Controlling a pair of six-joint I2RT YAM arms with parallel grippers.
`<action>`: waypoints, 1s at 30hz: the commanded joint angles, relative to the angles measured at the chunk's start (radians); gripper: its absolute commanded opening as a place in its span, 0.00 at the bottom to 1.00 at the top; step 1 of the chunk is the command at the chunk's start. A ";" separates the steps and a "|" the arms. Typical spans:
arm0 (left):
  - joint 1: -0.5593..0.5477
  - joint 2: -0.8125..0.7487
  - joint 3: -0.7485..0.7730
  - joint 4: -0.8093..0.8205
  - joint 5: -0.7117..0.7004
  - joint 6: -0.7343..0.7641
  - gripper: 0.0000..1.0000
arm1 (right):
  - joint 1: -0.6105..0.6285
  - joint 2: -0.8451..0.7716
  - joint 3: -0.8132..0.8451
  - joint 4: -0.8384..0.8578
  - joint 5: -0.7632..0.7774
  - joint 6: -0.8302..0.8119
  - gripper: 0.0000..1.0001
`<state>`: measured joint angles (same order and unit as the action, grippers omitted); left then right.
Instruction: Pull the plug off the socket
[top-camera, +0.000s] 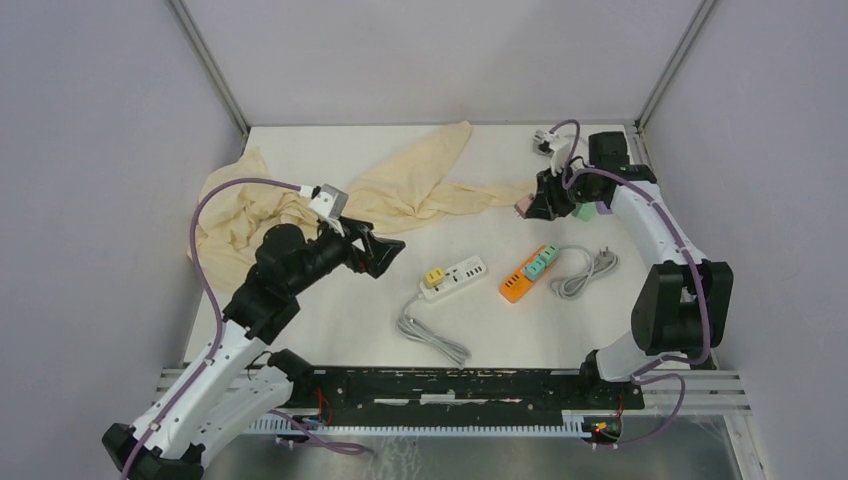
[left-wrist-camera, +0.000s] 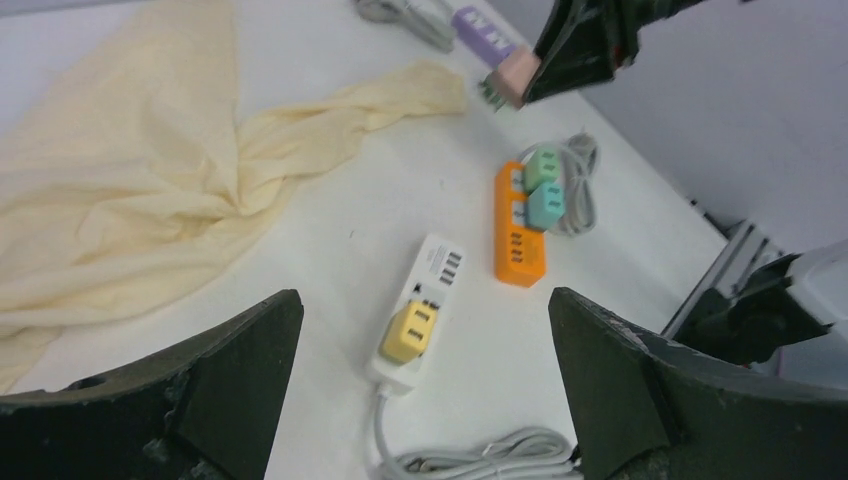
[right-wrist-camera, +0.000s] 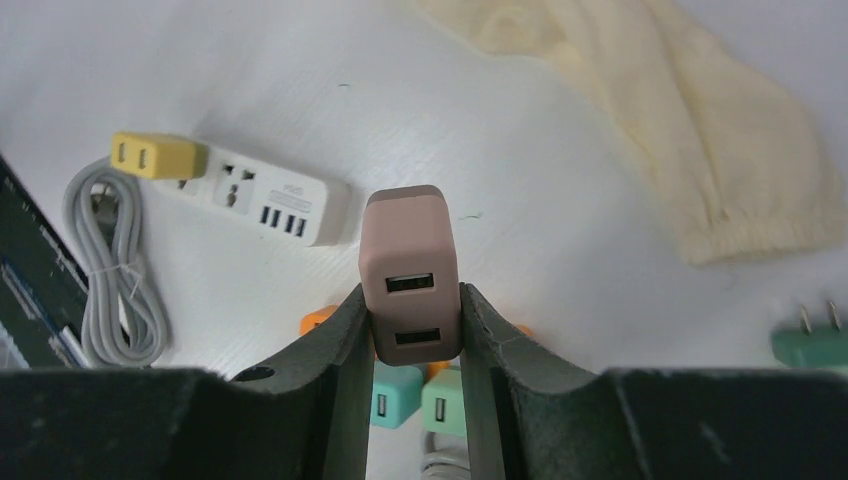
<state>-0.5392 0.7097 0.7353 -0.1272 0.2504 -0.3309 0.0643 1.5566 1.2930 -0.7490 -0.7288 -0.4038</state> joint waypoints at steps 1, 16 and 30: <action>-0.001 0.015 -0.079 -0.179 -0.049 0.185 0.99 | -0.119 -0.014 -0.058 0.219 0.074 0.246 0.18; 0.021 -0.031 -0.128 -0.170 -0.104 0.206 1.00 | -0.285 0.184 -0.100 0.357 0.283 0.529 0.32; 0.036 -0.016 -0.127 -0.168 -0.089 0.203 1.00 | -0.285 0.290 -0.038 0.305 0.300 0.539 0.60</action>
<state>-0.5117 0.6910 0.5907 -0.3264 0.1593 -0.1741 -0.2226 1.8496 1.1908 -0.4374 -0.4431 0.1322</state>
